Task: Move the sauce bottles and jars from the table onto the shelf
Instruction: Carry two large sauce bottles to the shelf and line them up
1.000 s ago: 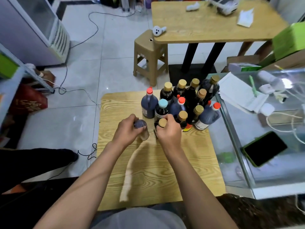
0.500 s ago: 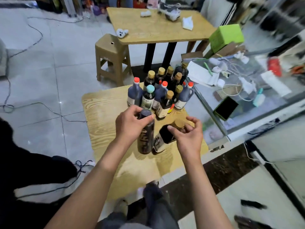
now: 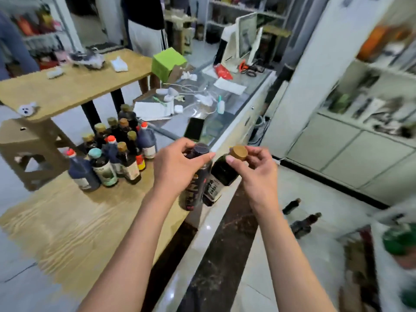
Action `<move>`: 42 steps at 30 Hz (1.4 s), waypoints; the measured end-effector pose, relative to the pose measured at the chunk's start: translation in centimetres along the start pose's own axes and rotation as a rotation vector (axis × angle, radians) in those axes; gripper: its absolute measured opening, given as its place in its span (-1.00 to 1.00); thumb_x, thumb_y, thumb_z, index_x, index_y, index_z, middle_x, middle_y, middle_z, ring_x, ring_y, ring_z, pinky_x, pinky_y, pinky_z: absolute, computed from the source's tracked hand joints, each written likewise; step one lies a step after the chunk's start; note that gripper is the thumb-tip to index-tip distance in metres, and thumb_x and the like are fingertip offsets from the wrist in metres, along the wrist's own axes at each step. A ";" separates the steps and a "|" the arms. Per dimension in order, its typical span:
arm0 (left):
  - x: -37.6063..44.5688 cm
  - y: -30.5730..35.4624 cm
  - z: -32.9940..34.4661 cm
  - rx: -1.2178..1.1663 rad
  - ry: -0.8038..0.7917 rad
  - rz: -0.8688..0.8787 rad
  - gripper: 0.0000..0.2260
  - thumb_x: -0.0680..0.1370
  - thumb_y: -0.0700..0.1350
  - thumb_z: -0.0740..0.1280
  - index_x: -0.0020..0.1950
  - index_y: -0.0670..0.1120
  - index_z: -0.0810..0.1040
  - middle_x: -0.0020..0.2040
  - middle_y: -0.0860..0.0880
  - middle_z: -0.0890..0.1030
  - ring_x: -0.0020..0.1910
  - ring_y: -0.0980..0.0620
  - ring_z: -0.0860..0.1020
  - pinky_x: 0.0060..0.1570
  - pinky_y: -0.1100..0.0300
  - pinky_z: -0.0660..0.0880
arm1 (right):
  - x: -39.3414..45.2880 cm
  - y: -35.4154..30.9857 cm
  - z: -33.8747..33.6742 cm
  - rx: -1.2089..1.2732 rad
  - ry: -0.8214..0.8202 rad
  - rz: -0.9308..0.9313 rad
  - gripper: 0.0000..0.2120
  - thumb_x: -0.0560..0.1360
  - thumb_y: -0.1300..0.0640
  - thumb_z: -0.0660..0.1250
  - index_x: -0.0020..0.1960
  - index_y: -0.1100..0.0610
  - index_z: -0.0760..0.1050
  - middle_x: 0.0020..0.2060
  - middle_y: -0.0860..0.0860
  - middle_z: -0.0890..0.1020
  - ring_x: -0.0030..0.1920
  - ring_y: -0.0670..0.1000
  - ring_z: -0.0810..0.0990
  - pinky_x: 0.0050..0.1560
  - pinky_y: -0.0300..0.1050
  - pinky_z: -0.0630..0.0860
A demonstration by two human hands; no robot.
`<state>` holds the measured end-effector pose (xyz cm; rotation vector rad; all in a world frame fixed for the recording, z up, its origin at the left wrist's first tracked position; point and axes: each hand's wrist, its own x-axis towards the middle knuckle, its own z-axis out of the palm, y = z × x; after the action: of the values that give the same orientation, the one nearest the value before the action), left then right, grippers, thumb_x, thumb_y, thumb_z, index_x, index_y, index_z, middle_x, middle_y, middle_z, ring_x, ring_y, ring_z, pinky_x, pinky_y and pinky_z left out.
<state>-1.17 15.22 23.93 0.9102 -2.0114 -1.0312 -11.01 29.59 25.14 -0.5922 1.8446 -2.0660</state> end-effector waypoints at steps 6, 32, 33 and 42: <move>-2.2 12.7 9.8 -0.112 -0.111 0.156 -0.70 0.27 0.24 0.53 -0.21 0.09 0.58 -0.28 0.19 0.62 -0.25 0.14 0.61 -0.17 0.04 0.58 | 1.0 -7.0 -13.8 0.029 0.123 -0.188 -0.69 0.41 0.36 0.50 0.03 0.11 0.49 -0.04 0.09 0.69 -0.05 -0.06 0.67 -0.03 -0.26 0.54; -22.1 46.0 51.0 -0.604 -0.605 0.374 -0.70 0.28 0.20 0.55 -0.22 0.04 0.58 -0.30 0.12 0.64 -0.33 0.23 0.60 -0.31 0.15 0.61 | -2.3 -19.3 -63.2 -0.112 0.788 -0.417 -0.70 0.46 0.30 0.47 0.17 0.27 0.54 -0.04 0.18 0.72 -0.02 0.16 0.71 0.08 0.07 0.62; -21.7 47.6 51.9 -0.631 -0.616 0.393 -0.70 0.29 0.19 0.55 -0.21 0.04 0.58 -0.28 0.12 0.64 -0.32 0.24 0.60 -0.32 0.20 0.59 | -1.8 -20.3 -64.1 -0.122 0.805 -0.437 -0.70 0.46 0.30 0.47 0.17 0.27 0.54 -0.04 0.20 0.72 -0.02 0.17 0.71 0.07 0.07 0.63; -17.4 59.0 60.7 -0.890 -0.794 0.501 -0.63 0.28 0.28 0.52 -0.20 0.02 0.56 -0.27 0.07 0.65 -0.29 0.13 0.63 -0.21 0.00 0.62 | 6.2 -27.1 -69.4 -0.255 1.014 -0.568 -0.80 0.45 0.31 0.48 0.06 0.26 0.60 -0.06 0.26 0.70 -0.11 0.15 0.69 0.00 -0.01 0.63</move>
<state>-57.49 77.99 43.00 -0.5267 -1.8274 -1.8936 -49.61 89.91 46.60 -0.0751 2.7515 -2.8459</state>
